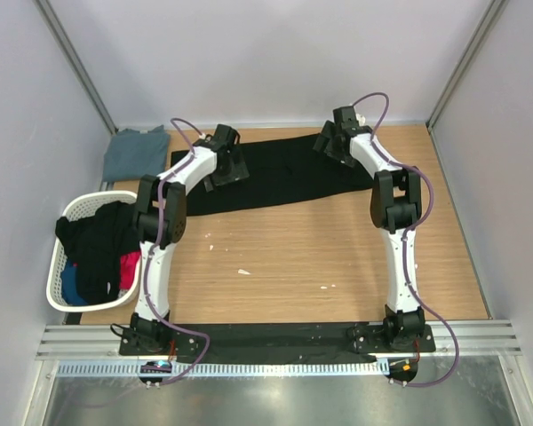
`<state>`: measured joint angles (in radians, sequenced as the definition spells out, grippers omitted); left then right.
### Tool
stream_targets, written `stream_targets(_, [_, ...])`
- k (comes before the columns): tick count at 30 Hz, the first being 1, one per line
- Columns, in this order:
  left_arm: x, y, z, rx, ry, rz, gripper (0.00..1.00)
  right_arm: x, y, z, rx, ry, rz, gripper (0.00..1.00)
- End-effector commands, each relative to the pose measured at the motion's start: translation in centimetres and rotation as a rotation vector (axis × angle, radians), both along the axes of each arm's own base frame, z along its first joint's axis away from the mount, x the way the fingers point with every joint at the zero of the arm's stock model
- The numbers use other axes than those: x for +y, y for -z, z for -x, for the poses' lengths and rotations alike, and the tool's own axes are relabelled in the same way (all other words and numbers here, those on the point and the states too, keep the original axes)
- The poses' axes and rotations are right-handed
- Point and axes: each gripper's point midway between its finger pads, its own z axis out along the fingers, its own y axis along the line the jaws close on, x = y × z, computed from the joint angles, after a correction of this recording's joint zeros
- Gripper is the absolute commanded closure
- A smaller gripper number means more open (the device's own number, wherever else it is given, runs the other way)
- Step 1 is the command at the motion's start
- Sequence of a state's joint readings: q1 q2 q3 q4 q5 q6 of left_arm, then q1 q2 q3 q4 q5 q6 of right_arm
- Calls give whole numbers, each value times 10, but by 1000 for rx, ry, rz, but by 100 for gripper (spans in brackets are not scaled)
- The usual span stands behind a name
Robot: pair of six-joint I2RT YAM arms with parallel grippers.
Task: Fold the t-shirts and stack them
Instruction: Fold the tshirt
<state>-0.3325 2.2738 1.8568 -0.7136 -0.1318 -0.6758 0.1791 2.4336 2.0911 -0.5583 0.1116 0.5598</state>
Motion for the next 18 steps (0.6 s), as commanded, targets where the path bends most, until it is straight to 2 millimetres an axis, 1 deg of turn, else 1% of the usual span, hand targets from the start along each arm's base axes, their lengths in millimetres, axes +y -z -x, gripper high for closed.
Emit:
stream_targets(1, [10, 34, 40, 168, -57, -16, 5, -7, 8, 2, 14, 5, 26, 0])
stream_targets(2, [9, 33, 43, 178, -56, -8, 5, -5, 10, 2, 16, 0, 22, 0])
stream_targets(3, [9, 29, 48, 193, -55, -8, 5, -6, 13, 2, 19, -2, 23, 0])
stream_targets(4, [10, 30, 56, 212, -58, -9, 5, -6, 11, 1, 19, -2, 24, 0])
stream_targets(5, [6, 28, 63, 219, -58, -4, 5, -5, 18, 1, 32, -9, 28, 0])
stream_targets(6, [3, 16, 67, 204, -59, 11, 5, -6, 18, 1, 36, -10, 33, 0])
stream_targets(7, [2, 15, 75, 213, -62, 11, 5, -6, 19, 1, 42, -12, 36, 0])
stream_targets(8, [2, 20, 88, 240, -89, 10, 5, -6, 21, 2, 45, -14, 38, 0])
stream_targets(9, [-3, 17, 96, 244, -95, 11, 5, -7, 24, 3, 49, -15, 40, 0])
stream_targets(10, [-6, 9, 102, 236, -105, 24, 5, -7, 28, 4, 54, -15, 40, 0])
stream_targets(11, [-6, 16, 119, 269, -126, 21, 5, -5, 29, 6, 58, -22, 36, 0])
stream_targets(12, [-17, 16, 127, 266, -149, 38, 5, -4, 31, 7, 62, -26, 31, 0])
stream_targets(13, [-21, 11, 135, 256, -163, 47, 5, -3, 33, 9, 67, -31, 28, 0])
stream_targets(14, [-28, 11, 142, 257, -168, 53, 5, -1, 34, 9, 67, -41, 17, 0])
stream_targets(15, [-41, 17, 157, 265, -144, 48, 5, 1, 35, 10, 69, -53, 11, 0])
stream_targets(17, [-59, 18, 169, 268, -151, 63, 5, 7, 35, 9, 62, -75, -1, 0])
stream_targets(18, [-74, 18, 182, 278, -121, 56, 5, 13, 34, 9, 58, -91, -14, 0])
